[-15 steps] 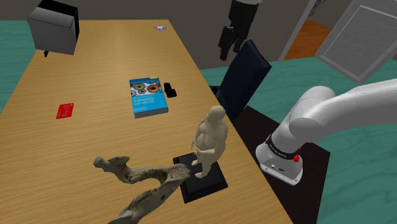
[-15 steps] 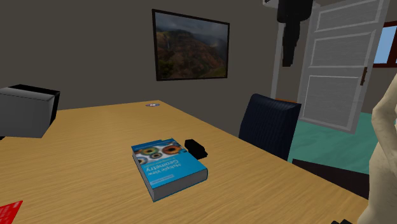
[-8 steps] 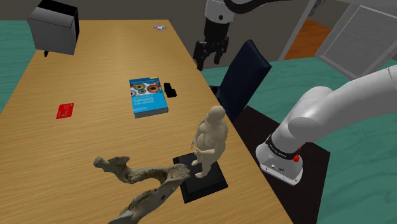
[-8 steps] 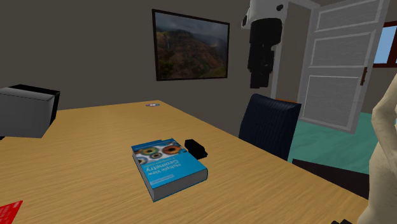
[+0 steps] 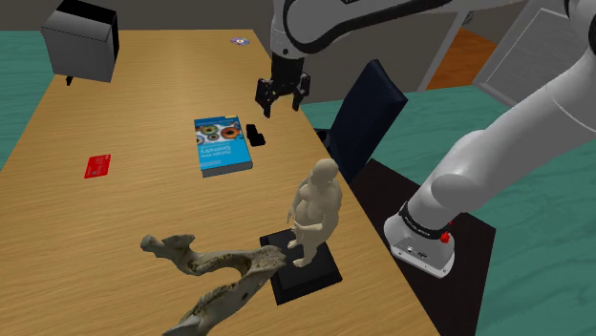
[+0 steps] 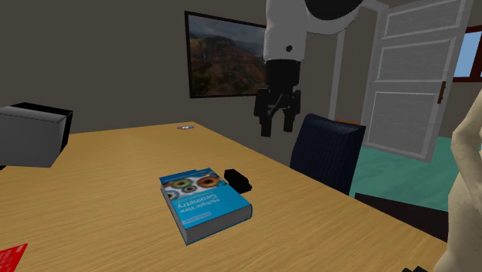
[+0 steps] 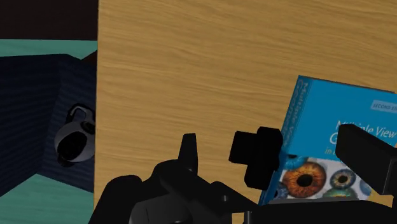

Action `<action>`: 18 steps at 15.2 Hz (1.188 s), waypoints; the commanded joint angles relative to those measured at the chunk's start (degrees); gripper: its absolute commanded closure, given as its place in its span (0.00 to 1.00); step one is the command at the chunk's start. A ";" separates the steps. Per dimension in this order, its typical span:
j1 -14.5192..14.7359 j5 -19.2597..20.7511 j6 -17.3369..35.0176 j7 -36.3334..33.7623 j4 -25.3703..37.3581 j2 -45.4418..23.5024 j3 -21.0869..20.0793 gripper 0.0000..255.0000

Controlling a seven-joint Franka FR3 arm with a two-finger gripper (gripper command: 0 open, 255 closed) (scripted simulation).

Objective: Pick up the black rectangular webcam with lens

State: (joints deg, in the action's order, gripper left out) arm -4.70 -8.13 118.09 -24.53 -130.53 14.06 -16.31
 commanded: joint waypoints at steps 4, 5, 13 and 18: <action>-0.83 3.18 6.79 -8.33 5.07 -11.75 -1.84 0.00; -0.86 4.00 7.79 -9.99 6.33 -14.04 -1.98 0.00; -0.23 7.64 13.54 -16.06 10.19 -23.87 -1.56 0.00; -0.06 8.27 16.05 -16.39 9.28 -25.54 -1.40 0.00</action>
State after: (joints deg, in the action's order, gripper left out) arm -4.76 0.07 133.87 -40.92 -121.18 -11.29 -17.75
